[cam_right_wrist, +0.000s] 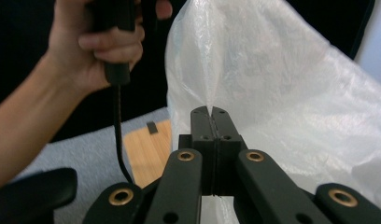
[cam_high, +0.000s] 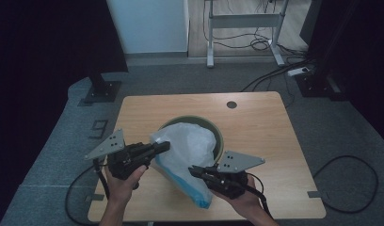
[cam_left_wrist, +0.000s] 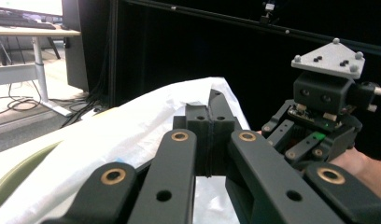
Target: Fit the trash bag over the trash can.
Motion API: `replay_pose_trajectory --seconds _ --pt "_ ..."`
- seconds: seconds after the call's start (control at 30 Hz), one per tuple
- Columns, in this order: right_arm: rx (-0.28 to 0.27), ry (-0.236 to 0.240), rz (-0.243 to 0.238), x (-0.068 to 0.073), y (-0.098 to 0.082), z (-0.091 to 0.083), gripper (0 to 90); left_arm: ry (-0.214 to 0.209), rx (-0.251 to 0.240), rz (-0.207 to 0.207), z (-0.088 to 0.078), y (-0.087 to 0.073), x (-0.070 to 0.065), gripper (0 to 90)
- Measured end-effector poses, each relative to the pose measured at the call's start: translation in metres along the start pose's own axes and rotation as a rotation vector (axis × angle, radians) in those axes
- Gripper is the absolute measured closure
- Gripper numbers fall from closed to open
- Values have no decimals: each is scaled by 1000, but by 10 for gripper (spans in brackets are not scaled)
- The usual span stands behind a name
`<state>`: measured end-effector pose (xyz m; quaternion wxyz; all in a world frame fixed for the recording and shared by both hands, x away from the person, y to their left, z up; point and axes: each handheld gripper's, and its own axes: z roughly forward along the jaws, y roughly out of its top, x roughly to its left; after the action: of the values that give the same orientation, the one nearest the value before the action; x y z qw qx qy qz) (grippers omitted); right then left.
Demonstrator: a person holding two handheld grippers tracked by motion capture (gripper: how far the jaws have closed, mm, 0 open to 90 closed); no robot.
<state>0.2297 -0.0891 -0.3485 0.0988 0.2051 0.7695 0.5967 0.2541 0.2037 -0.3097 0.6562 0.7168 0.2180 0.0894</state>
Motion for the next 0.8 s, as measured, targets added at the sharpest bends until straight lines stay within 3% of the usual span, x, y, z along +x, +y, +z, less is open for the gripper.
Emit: replay_pose_trajectory --seconds 0.13,0.33,0.6,0.8 --pt "-40 7 33 -3 4 -3 891 27 -13 -8 -3 2 -4 640" --pt "-145 1 142 -21 22 -12 892 59 -20 -3 -14 3 -12 520" --pt "-207 -20 225 -41 32 -12 892 99 -1 1 -29 -4 -18 466" --pt "-233 -57 277 -57 34 -9 891 108 11 -20 -33 -12 -17 452"
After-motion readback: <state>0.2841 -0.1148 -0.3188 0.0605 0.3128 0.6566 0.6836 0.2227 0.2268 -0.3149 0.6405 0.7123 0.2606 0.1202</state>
